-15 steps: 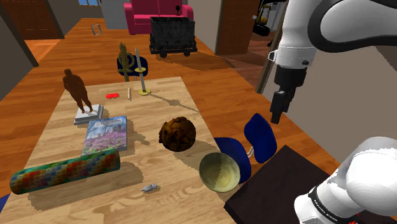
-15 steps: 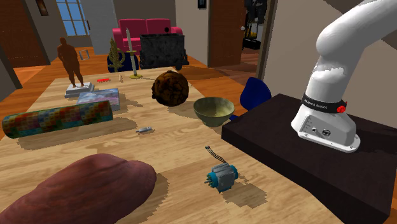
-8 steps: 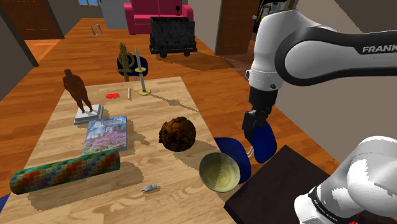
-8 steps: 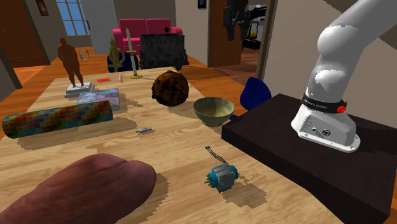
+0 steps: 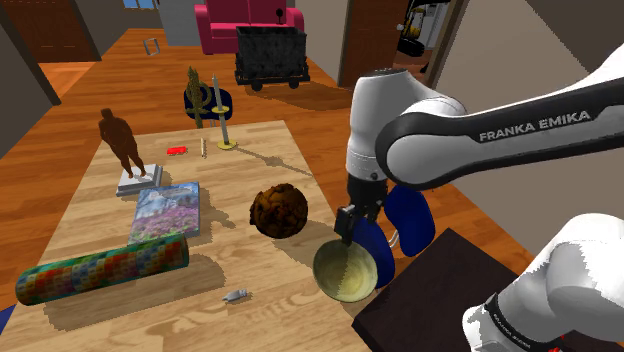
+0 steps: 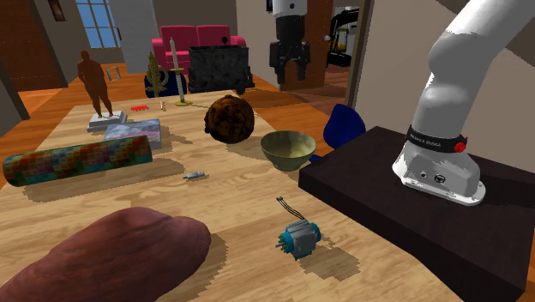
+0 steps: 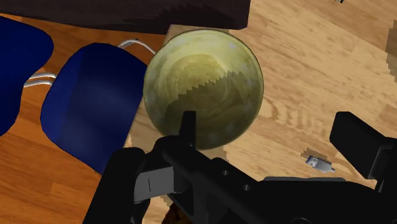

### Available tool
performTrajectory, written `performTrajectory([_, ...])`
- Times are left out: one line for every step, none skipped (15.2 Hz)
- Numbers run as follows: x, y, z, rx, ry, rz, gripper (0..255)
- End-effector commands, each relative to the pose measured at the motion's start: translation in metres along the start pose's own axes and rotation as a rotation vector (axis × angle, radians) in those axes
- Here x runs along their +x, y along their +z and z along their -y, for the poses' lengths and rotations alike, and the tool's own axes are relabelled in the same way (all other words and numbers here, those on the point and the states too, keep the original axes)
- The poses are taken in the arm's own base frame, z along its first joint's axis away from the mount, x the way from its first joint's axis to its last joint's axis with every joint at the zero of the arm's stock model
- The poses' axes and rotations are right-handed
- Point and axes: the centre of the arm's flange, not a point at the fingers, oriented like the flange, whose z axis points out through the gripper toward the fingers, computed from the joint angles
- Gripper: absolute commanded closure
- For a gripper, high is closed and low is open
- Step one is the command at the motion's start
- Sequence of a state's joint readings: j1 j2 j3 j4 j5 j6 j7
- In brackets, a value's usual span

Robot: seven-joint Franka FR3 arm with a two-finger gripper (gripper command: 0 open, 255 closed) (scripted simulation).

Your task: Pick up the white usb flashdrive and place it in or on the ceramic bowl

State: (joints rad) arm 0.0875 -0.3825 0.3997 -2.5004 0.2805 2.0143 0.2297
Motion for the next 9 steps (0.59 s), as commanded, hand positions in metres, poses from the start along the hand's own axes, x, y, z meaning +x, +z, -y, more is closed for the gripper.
performTrajectory([0.011, 0.016, 0.018, 0.000, 0.012, -0.011, 0])
performTrajectory([0.018, 0.024, 0.026, -0.001, 0.017, -0.015, 0])
performTrajectory([0.024, 0.032, 0.034, -0.002, 0.023, -0.019, 0])
performTrajectory([0.031, 0.040, 0.042, -0.003, 0.028, -0.024, 0])
performTrajectory([0.037, 0.048, 0.050, -0.004, 0.034, -0.028, 0])
performTrajectory([0.044, 0.056, 0.058, -0.005, 0.039, -0.032, 0])
performTrajectory([0.050, 0.064, 0.065, -0.007, 0.045, -0.037, 0])
performTrajectory([0.057, 0.072, 0.073, -0.008, 0.050, -0.041, 0])
performTrajectory([0.064, 0.080, 0.081, -0.009, 0.055, -0.045, 0])
